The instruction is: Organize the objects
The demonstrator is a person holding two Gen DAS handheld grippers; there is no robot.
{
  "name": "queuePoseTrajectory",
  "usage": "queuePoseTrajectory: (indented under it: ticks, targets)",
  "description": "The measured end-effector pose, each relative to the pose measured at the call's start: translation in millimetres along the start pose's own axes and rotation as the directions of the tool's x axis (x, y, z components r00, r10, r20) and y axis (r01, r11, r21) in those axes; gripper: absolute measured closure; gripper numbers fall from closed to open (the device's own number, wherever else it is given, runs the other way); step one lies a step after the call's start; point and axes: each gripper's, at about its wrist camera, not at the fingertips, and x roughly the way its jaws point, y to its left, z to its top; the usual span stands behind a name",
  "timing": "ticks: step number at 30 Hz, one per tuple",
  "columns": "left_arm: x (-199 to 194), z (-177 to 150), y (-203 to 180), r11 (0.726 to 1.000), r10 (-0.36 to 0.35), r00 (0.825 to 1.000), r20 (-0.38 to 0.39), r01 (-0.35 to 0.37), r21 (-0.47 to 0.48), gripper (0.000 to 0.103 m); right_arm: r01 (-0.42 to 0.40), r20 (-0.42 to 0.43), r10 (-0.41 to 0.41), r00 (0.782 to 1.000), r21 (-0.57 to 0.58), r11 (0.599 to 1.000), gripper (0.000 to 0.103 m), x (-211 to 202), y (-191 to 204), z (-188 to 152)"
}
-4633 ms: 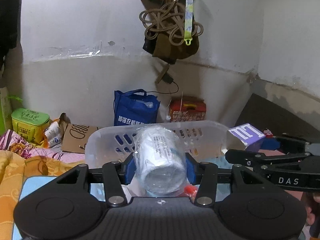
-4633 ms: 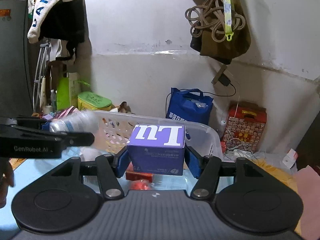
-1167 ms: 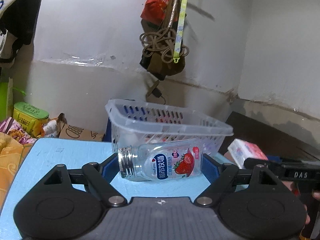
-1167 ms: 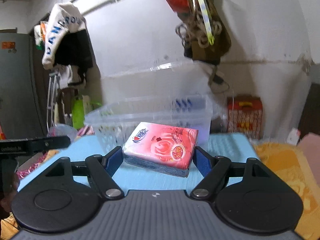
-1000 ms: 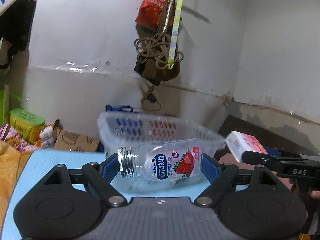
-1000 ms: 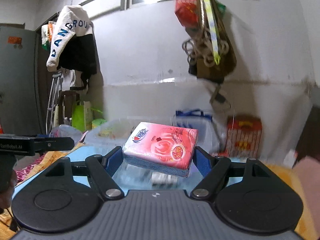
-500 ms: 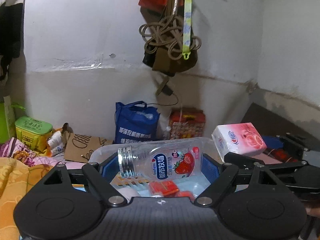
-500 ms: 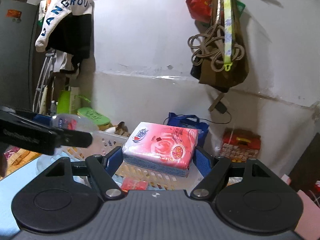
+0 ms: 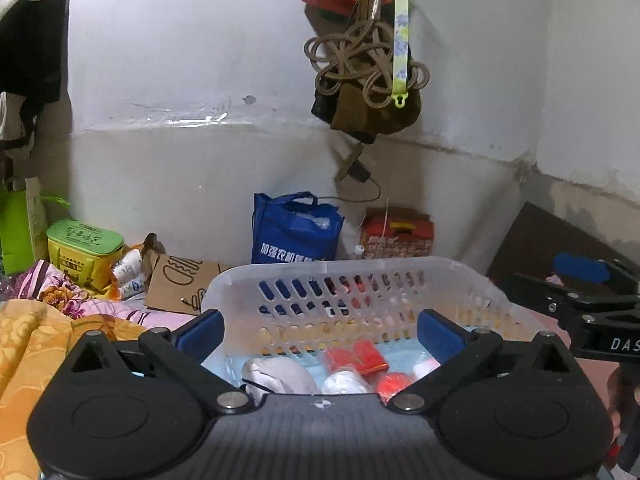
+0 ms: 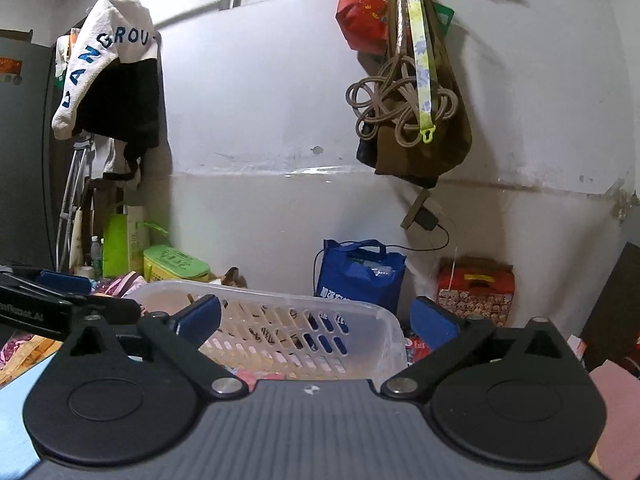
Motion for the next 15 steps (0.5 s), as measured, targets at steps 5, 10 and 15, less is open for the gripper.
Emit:
queuePoseTrajectory:
  ticks: [5,10,15]
  targets:
    - [-21,-7,2,1.000,0.004,0.999,0.034,-0.004,-0.016,0.000,-0.039,-0.015,0.039,0.999,0.021,0.999,0.000,-10,1,8]
    - [-34,-10,3,1.000,0.001,0.999,0.048,0.000,-0.006,0.000,-0.045,-0.110,0.050,0.993,0.052,0.998,0.000,-7,1,12]
    - [-36,-12,0,0.999,0.039,0.999,0.023,-0.039,0.020,0.000,0.003,-0.151,0.006,0.989,0.058,0.998,0.000,-12,4,5]
